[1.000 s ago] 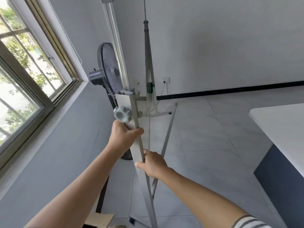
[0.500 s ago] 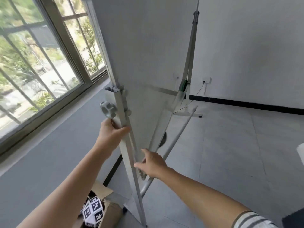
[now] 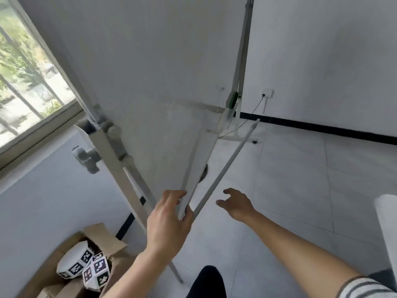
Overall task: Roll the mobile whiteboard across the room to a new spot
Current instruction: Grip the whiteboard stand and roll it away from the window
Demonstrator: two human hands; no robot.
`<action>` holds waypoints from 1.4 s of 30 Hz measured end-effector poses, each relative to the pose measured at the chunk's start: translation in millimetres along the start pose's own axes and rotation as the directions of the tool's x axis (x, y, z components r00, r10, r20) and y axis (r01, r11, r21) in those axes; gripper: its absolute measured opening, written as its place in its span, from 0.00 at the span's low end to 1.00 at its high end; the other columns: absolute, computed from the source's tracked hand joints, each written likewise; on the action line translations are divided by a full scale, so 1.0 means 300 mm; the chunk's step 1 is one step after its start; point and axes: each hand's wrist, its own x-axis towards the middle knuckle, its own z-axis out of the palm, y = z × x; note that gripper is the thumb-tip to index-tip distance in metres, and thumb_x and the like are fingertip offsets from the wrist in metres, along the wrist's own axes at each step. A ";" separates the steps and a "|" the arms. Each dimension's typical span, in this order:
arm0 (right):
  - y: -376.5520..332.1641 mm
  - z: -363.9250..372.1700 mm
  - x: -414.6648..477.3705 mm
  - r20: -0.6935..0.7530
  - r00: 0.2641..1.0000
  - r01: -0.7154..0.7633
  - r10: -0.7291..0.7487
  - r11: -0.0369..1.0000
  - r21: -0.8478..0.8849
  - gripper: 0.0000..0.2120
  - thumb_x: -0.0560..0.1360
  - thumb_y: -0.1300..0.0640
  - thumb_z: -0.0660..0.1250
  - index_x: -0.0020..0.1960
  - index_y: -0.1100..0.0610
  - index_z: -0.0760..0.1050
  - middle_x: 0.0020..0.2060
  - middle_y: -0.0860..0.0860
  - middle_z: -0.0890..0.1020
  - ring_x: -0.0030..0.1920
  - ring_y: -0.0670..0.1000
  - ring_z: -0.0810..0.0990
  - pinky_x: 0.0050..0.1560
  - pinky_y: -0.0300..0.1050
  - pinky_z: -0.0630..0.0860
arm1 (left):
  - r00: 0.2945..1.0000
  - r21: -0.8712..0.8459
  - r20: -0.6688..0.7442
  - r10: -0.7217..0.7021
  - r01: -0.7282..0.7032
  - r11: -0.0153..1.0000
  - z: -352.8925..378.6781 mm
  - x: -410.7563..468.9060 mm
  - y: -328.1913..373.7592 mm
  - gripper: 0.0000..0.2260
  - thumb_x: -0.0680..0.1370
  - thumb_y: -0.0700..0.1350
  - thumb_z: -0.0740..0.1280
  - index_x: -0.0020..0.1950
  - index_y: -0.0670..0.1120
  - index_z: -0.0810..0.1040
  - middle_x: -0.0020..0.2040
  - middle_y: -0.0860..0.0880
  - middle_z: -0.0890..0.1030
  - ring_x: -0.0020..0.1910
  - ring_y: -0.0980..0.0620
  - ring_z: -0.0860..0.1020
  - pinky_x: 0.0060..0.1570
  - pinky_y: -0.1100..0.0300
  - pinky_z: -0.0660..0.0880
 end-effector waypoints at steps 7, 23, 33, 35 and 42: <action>0.066 -0.228 0.267 -0.107 0.992 -0.061 0.064 0.998 0.033 0.28 0.75 0.44 0.66 0.71 0.54 0.67 0.60 0.53 0.80 0.59 0.53 0.78 0.54 0.41 0.71 | 0.992 0.164 0.126 -0.012 -0.008 0.986 0.278 0.358 -0.024 0.17 0.78 0.46 0.64 0.66 0.47 0.74 0.62 0.50 0.78 0.61 0.49 0.76 0.55 0.53 0.74; 0.102 -0.794 0.843 -0.192 0.973 -0.112 0.126 0.990 0.083 0.23 0.75 0.47 0.67 0.67 0.55 0.71 0.56 0.54 0.82 0.56 0.55 0.80 0.55 0.47 0.74 | 0.962 0.016 0.244 -0.120 0.120 0.993 0.775 1.035 0.283 0.14 0.77 0.48 0.67 0.62 0.47 0.76 0.56 0.48 0.81 0.52 0.49 0.79 0.52 0.51 0.78; 0.241 -1.455 1.290 -0.194 0.975 -0.104 0.112 0.993 0.052 0.24 0.75 0.45 0.66 0.67 0.53 0.71 0.57 0.52 0.82 0.55 0.54 0.80 0.57 0.50 0.76 | 0.965 -0.005 0.219 -0.145 0.150 0.989 1.220 1.550 0.729 0.14 0.76 0.47 0.67 0.61 0.48 0.76 0.53 0.49 0.81 0.48 0.50 0.78 0.46 0.56 0.74; 0.236 -1.581 1.380 -0.204 0.975 -0.087 0.091 0.996 0.027 0.24 0.75 0.46 0.66 0.67 0.53 0.71 0.57 0.52 0.82 0.55 0.54 0.80 0.58 0.52 0.76 | 0.965 -0.016 0.204 -0.162 0.169 0.985 1.278 1.646 0.797 0.13 0.76 0.46 0.67 0.60 0.48 0.76 0.53 0.49 0.81 0.48 0.50 0.78 0.45 0.57 0.73; 0.158 -1.786 1.753 -0.142 0.989 -0.041 0.037 0.999 -0.023 0.23 0.75 0.47 0.66 0.68 0.54 0.71 0.56 0.52 0.82 0.52 0.52 0.80 0.55 0.48 0.76 | 0.965 -0.029 0.137 -0.224 0.229 0.973 1.413 1.996 0.874 0.13 0.76 0.45 0.67 0.61 0.46 0.77 0.52 0.48 0.81 0.48 0.50 0.77 0.44 0.59 0.71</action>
